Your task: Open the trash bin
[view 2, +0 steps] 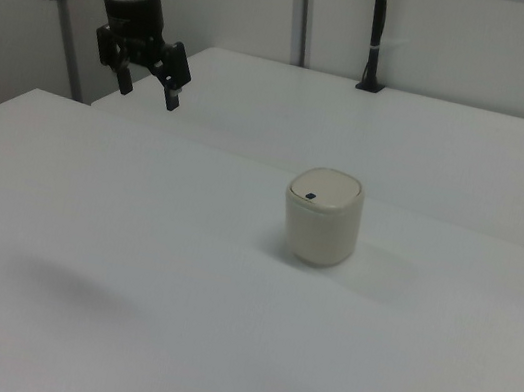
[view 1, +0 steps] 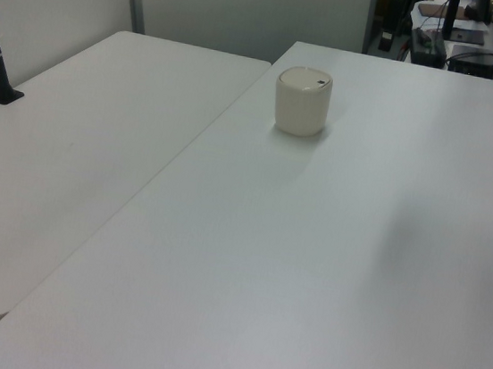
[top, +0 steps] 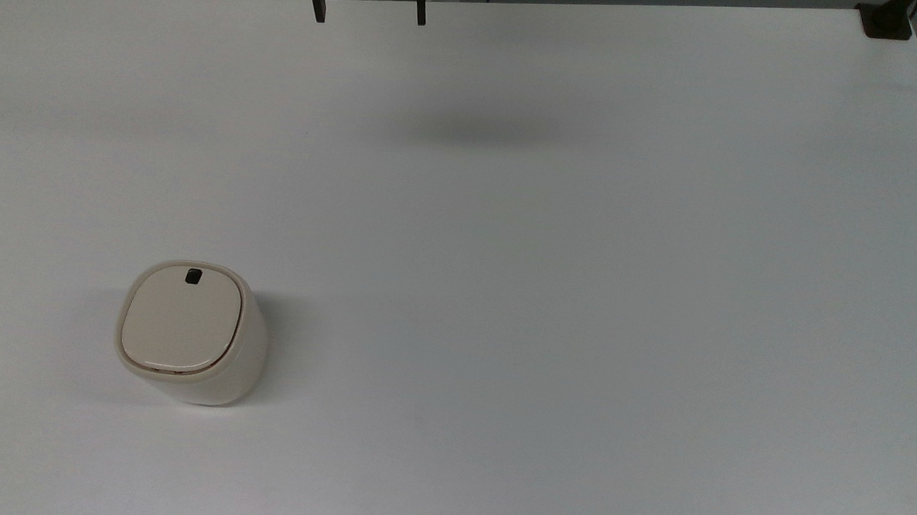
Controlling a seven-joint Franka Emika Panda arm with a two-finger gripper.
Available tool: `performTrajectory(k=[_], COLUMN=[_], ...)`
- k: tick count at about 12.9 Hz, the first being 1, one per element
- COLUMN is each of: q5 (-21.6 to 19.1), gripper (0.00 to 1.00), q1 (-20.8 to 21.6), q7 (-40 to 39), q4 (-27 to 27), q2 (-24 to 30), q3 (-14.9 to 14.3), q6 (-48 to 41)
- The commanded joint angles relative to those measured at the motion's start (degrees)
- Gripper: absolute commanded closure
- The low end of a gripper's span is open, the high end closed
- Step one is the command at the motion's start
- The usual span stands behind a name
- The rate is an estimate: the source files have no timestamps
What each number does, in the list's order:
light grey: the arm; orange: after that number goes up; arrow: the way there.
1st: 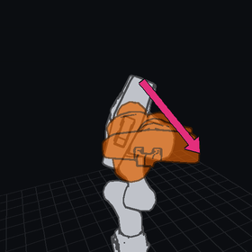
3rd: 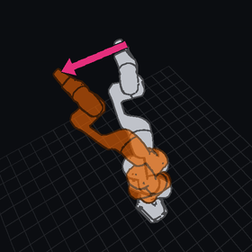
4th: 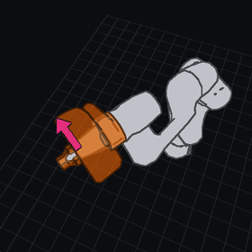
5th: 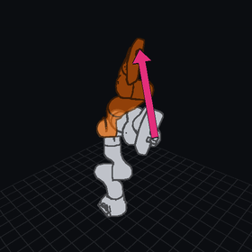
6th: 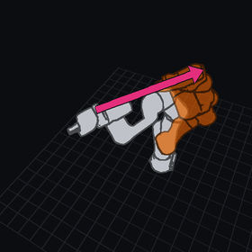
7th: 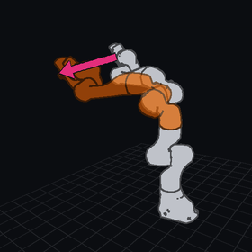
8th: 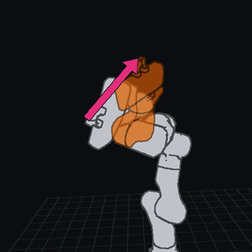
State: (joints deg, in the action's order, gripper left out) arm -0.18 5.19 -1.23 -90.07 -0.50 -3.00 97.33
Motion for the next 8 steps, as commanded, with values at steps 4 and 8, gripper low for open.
performTrajectory(k=[4, 8], q5=[-0.26, -0.26], gripper=[0.00, 0.00], q1=[0.61, 0.52], q7=[-0.79, -0.79], q4=[-2.30, -2.21], q2=[1.91, 1.91], q3=[-0.51, -0.51], q6=[1.11, 0.32])
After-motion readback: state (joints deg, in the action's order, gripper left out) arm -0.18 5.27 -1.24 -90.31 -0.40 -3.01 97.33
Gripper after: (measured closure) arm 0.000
